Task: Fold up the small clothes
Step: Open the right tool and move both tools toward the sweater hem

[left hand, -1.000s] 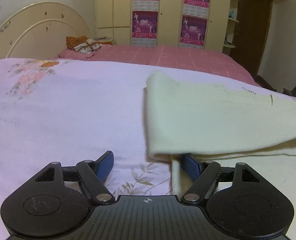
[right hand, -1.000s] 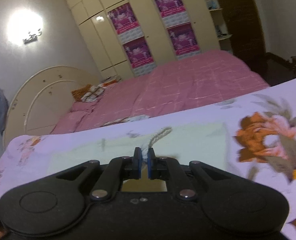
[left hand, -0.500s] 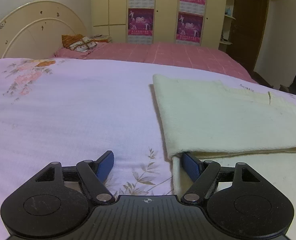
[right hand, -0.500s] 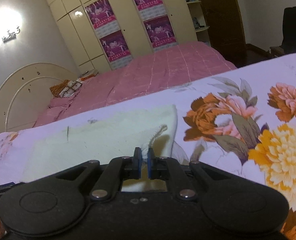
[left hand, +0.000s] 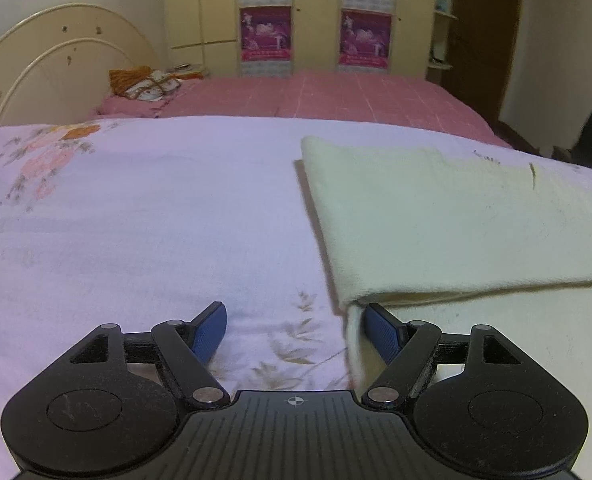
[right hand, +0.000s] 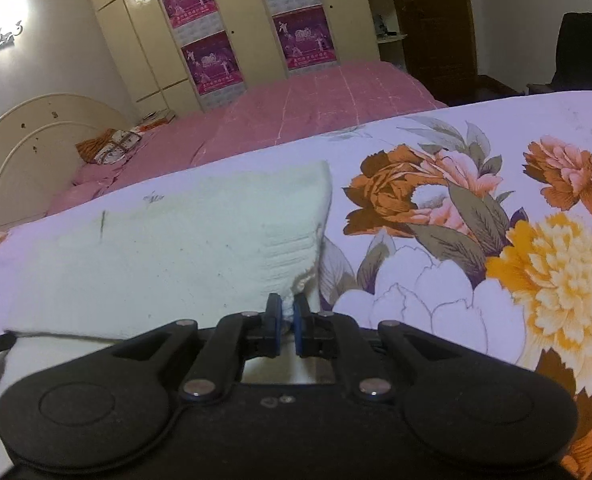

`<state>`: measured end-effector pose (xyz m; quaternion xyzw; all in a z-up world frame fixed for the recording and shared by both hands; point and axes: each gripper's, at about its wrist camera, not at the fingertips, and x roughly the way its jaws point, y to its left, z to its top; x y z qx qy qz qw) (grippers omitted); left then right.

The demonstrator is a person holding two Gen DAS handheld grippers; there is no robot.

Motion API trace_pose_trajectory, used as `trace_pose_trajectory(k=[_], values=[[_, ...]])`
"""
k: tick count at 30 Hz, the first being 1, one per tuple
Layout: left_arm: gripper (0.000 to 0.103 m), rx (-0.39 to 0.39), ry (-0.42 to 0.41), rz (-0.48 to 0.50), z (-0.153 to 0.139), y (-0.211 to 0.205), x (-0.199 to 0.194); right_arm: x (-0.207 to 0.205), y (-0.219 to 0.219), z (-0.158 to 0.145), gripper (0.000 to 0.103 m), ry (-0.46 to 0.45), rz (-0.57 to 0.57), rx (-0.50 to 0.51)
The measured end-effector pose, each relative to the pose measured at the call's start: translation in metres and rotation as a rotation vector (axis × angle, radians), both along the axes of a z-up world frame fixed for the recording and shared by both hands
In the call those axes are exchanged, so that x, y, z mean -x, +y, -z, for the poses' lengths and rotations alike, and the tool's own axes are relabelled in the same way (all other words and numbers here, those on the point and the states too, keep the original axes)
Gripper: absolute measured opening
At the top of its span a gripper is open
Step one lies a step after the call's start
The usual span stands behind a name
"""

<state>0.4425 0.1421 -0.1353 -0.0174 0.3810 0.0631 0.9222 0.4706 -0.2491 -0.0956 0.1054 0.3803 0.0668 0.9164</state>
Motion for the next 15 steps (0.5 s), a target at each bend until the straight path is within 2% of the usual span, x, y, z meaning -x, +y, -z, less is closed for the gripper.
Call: trace_pose_trajectory(k=[1, 3, 4, 5, 6, 8, 10, 13, 14, 15], values=[[0.075, -0.003, -0.014, -0.001, -0.007, 0.005, 0.005, 0.0, 0.0, -0.004, 0.007, -0.007, 0.004, 0.001], [0.075, 0.024, -0.099, 0.002, -0.027, 0.013, 0.016, 0.005, -0.002, -0.015, 0.027, -0.04, 0.018, 0.027], [0.075, 0.036, -0.129, 0.002, -0.034, 0.015, 0.016, 0.007, -0.002, -0.021, 0.03, -0.066, 0.023, 0.051], [0.075, 0.054, -0.159, 0.021, -0.04, 0.013, 0.012, 0.009, -0.004, -0.027, 0.031, -0.1, 0.015, 0.06], [0.075, 0.07, -0.185, 0.055, -0.044, 0.007, 0.003, 0.008, -0.005, -0.031, 0.026, -0.116, 0.002, 0.06], [0.076, 0.058, -0.187, 0.113, -0.043, -0.01, -0.019, -0.005, 0.0, -0.031, 0.017, -0.113, -0.024, 0.069], [0.076, 0.051, -0.159, 0.168, -0.03, -0.028, -0.043, -0.018, 0.009, -0.027, 0.015, -0.104, -0.051, 0.086], [0.076, 0.0, -0.046, 0.196, 0.003, -0.045, -0.07, -0.034, 0.022, -0.007, 0.015, -0.049, -0.082, 0.165], [0.078, -0.011, -0.066, 0.202, 0.005, -0.046, -0.07, -0.036, 0.022, 0.002, 0.015, -0.026, -0.084, 0.195], [0.078, -0.016, -0.067, 0.203, 0.002, -0.046, -0.072, -0.035, 0.021, 0.004, 0.015, -0.043, -0.091, 0.195]])
